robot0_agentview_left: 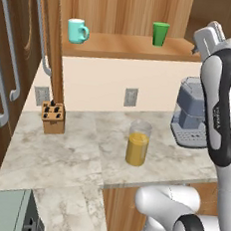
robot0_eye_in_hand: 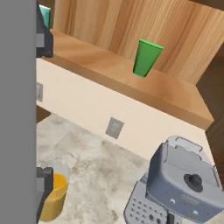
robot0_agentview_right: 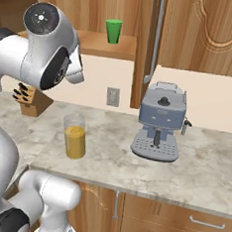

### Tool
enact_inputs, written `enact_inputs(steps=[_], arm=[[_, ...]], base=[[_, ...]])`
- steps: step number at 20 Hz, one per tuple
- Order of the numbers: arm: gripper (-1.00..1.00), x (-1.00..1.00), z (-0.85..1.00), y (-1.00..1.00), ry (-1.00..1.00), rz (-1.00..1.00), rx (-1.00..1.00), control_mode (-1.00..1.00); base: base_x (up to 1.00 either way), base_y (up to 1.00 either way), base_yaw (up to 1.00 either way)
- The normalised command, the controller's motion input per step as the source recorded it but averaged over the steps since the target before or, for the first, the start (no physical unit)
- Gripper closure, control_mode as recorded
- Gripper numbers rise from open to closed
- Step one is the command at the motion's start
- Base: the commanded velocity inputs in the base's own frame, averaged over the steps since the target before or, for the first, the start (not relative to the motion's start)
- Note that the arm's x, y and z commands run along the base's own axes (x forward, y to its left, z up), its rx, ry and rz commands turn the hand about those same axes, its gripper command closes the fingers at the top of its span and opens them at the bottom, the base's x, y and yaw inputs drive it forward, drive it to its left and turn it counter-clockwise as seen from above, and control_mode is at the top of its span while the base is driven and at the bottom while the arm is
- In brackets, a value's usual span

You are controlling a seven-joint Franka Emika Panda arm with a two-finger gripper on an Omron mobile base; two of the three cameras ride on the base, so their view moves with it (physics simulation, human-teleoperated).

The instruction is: There is a tray on the dining counter. Grab the cup, mug, and pitcher and place them on the tray. The pitcher may be placed next to the tray if it cannot fit the tray.

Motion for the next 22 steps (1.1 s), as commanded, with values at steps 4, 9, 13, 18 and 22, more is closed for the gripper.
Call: enact_inputs(steps=[4,9,13,18,22], arm=[[-1.00,0.14,0.11,-0.11,-0.03,-0.02,0.17,-1.00],[-1.00,0.22,0.31,-0.11,0.00,0.00,0.14,-1.00],[-1.00,0.25,0.30,0.00,0.00,0.00,0.08,-1.00],[-1.00,0.29,0.07,0.00,0.00,0.00,0.06,-1.00],[-1.00,0.35,0.00,-0.01,-0.02,0.00,0.04,-1.00]], base=[[0.00,0.00,0.00],[0.00,0.00,0.00],[0.00,0.00,0.00],[0.00,0.00,0.00],[0.00,0.00,0.00]])
